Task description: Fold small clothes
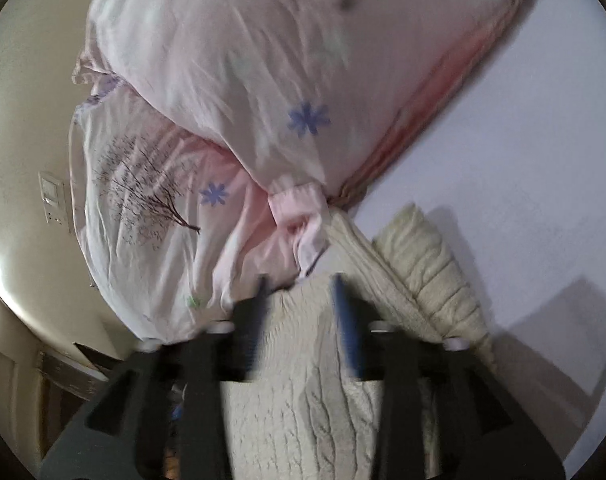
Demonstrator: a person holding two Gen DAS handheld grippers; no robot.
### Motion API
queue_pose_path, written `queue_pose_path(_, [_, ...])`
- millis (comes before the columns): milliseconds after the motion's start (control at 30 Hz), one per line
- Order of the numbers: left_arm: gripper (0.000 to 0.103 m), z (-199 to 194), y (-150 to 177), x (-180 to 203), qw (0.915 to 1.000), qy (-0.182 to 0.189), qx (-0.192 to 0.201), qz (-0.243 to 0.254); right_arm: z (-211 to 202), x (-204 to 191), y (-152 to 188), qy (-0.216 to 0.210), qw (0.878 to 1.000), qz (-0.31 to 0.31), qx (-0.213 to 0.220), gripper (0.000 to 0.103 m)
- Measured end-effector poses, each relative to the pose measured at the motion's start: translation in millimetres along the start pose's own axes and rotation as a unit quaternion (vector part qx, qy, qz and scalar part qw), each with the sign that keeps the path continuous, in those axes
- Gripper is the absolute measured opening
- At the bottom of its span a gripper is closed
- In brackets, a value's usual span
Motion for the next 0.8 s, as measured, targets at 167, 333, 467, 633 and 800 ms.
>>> queue_pose_path(167, [0.096,-44.4,7.0,-6.3,0.9992,-0.024,0.028,0.017,-39.5,-8.1,-15.6,0.012,0.996,-0.04,0.082,0.09])
queue_pose_path(333, [0.093,-26.6,51.4,-15.3,0.9981,-0.037,-0.046,0.018,-48.4,-5.4,-17.3,0.005,0.996,-0.048,0.074,0.09])
queue_pose_path(467, [0.09,-23.8,64.6,-22.3,0.9966,-0.051,-0.059,0.027,-43.7,-6.7,-11.8,0.01,0.996,-0.056,0.063,0.09])
queue_pose_path(633, [0.059,-24.1,73.7,-22.3,0.998,-0.025,-0.052,-0.027,-35.2,-14.3,-0.7,0.004,0.997,-0.06,0.044,0.09])
queue_pose_path(800, [0.017,-17.9,78.5,-22.4,0.9831,0.078,-0.04,-0.161,-33.3,-17.9,3.8,-0.003,0.998,-0.061,0.021,0.09])
Point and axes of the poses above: each gripper's, at about its wrist camera, not at the fingertips, and z roughly the way its jaws point, x to its right, y to its underside, the point moved 9 cm from there along z, roughly the way its jaws point, and after that the axes turned 8 degrees about z, right-handed, at the moved point
